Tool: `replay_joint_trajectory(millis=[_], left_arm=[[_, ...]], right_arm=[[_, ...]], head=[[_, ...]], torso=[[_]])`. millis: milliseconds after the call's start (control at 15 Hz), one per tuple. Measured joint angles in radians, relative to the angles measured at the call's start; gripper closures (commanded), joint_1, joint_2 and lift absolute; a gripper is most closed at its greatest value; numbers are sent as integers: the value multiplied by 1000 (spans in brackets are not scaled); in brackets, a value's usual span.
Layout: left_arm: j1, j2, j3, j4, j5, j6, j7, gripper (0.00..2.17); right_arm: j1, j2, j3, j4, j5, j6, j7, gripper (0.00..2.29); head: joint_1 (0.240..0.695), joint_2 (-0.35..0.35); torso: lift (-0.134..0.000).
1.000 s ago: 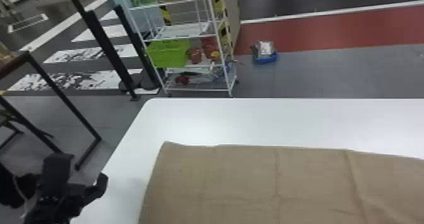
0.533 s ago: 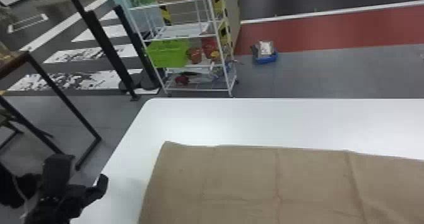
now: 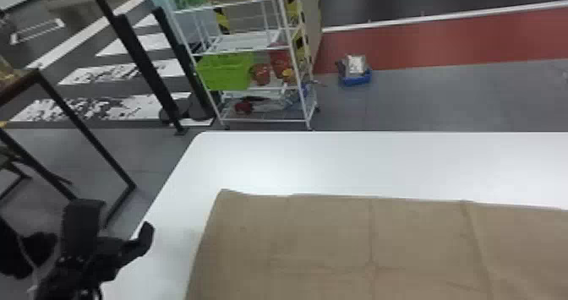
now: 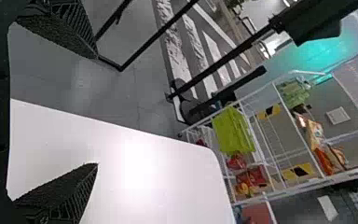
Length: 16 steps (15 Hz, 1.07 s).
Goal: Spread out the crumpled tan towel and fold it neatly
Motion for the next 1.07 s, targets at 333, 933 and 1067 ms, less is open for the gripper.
replay_joint_trajectory(millis=[333, 933, 1067], left_arm=[[-62, 2, 0, 3, 102, -144, -93, 70], [-196, 179, -67, 90, -79, -198, -545, 70], [-213, 220, -107, 141, -147, -310, -631, 70]], right_arm=[[-247, 64, -52, 177, -307, 210, -269, 90], [-629, 57, 122, 432, -256, 317, -369, 93], [-668, 55, 157, 463, -227, 316, -369, 93]], head=[[695, 181], [695, 59], [695, 27]], torso=[[-122], [-122], [-122]])
